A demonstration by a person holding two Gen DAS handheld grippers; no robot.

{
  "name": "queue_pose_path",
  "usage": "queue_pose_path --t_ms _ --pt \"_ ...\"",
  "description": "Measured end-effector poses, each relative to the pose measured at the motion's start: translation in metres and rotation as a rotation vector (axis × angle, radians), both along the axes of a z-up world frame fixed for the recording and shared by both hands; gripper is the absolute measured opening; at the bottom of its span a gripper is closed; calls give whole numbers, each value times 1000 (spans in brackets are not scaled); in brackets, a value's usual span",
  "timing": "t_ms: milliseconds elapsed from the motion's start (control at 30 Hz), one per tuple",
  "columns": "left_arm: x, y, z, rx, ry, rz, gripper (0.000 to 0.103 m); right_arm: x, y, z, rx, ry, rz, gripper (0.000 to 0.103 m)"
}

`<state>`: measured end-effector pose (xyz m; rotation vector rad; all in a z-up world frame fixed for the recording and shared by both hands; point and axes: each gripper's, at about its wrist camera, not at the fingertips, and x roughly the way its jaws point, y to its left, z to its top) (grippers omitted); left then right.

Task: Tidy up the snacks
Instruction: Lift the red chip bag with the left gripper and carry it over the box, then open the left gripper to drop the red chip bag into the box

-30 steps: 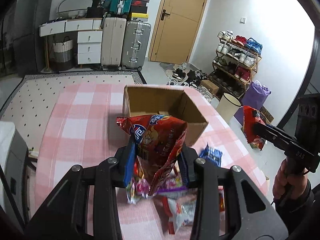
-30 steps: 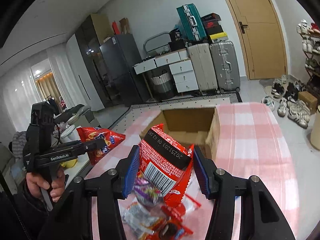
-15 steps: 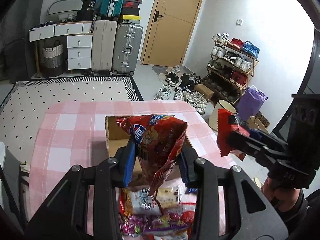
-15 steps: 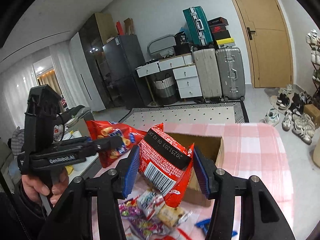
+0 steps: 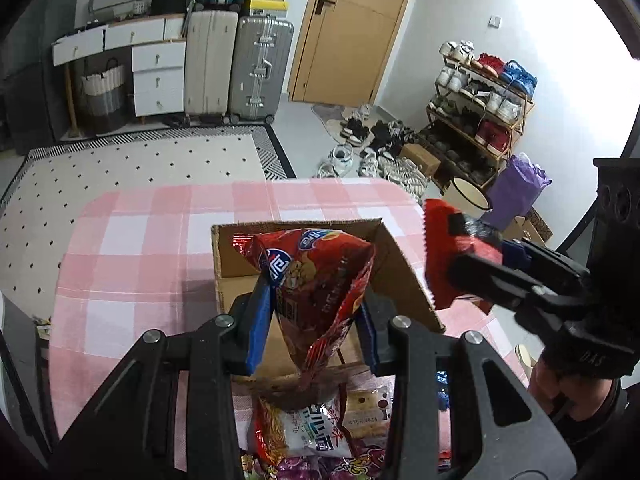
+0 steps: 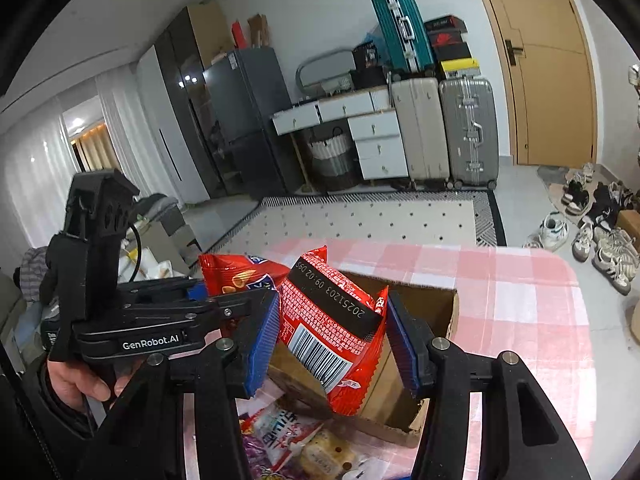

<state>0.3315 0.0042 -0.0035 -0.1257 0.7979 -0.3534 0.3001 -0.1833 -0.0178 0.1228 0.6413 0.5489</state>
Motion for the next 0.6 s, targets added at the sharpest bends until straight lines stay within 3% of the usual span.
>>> queue_pose_path --t_ms 400,433,500,533,567,600 --pt "38 -10 -57 3 86 -22 34 42 7 -63 -48 99 -26 54" --pt "41 -11 -60 12 93 -18 38 44 8 -67 -50 102 -26 55" --pt "43 -10 -64 34 97 0 55 44 7 -70 -60 111 -29 62" --pt "41 -10 -64 41 91 12 72 45 6 -70 -65 108 -37 63" --pt "41 -7 -64 39 79 29 81 45 5 -69 -63 100 -41 66" --pt "39 -5 -63 28 73 32 81 44 3 -69 -57 95 -42 70"
